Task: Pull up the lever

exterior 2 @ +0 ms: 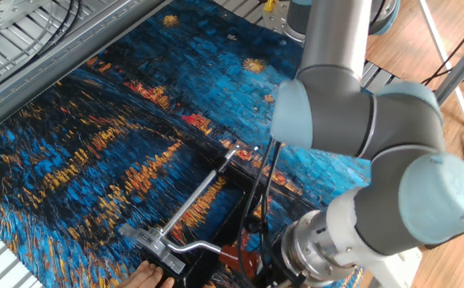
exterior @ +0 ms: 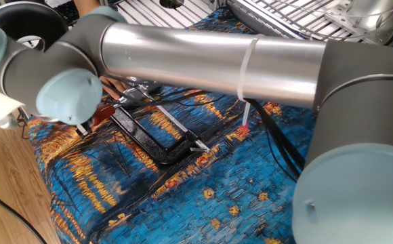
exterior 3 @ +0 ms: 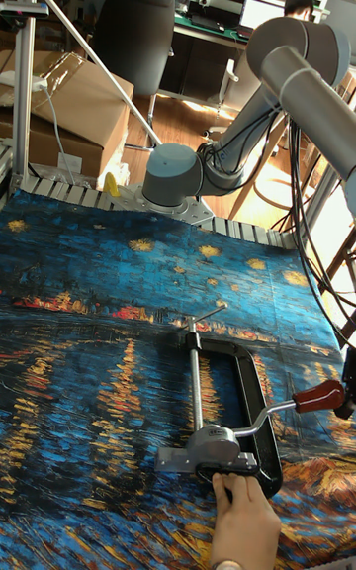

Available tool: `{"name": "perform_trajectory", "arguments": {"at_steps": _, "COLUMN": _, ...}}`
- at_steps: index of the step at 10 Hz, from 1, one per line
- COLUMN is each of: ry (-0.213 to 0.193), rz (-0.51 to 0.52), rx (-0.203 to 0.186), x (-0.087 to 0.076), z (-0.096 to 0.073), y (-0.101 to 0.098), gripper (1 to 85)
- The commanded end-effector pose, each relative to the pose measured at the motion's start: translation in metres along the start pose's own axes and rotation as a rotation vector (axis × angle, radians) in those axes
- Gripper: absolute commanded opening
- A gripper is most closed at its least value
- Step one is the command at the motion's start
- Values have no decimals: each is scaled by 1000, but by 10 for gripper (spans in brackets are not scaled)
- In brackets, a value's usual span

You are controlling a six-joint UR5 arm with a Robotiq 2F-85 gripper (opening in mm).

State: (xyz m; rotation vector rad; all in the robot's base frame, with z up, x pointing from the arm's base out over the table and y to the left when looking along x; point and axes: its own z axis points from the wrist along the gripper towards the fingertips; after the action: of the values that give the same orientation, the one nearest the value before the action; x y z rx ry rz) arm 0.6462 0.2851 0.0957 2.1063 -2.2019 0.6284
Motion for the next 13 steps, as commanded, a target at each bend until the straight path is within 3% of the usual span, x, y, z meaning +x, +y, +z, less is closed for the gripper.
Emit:
{"name": "perform_trajectory", "arguments": {"at_steps": 1, "ry": -37, "rz": -31, "rx": -47, "x": 13, "z": -24, "y": -5, "gripper": 83}}
{"name": "perform_trajectory", "arguments": {"at_steps": 3, "ry": -70, "rz": -61, "rx": -64, "x": 23, "z": -31, "y": -21, "gripper": 83}}
{"name": "perform_trajectory", "arguments": {"at_steps": 6, "ry": -59, "rz": -86, "rx": -57, "x": 43, "z": -39, "y": -34, "gripper": 83}}
{"name": "perform_trajectory", "arguments": {"at_steps": 8, "ry": -77, "rz": -111, "rx": -61, "x": 49, "z": -40, "y": -42, "gripper": 90}}
{"name": "perform_trajectory", "arguments": {"at_steps": 9, "ry": -118, "rz": -86, "rx": -112, "x": 48, "z": -43, "y": -31, "gripper": 93}}
{"name": "perform_trajectory", "arguments": {"at_steps": 10, "ry": -138, "rz": -44, "rx": -138, "x": 38, "z": -52, "y": -21, "gripper": 93}}
{"name": "perform_trajectory", "arguments": {"at_steps": 11, "ry": -151, "rz": -10, "rx": -138, "x": 29, "z": -56, "y": -17, "gripper": 93}}
{"name": "perform_trajectory", "arguments": {"at_steps": 13, "ry": -221, "rz": 2, "rx": -131, "x": 9, "z": -58, "y": -18, "gripper": 90}}
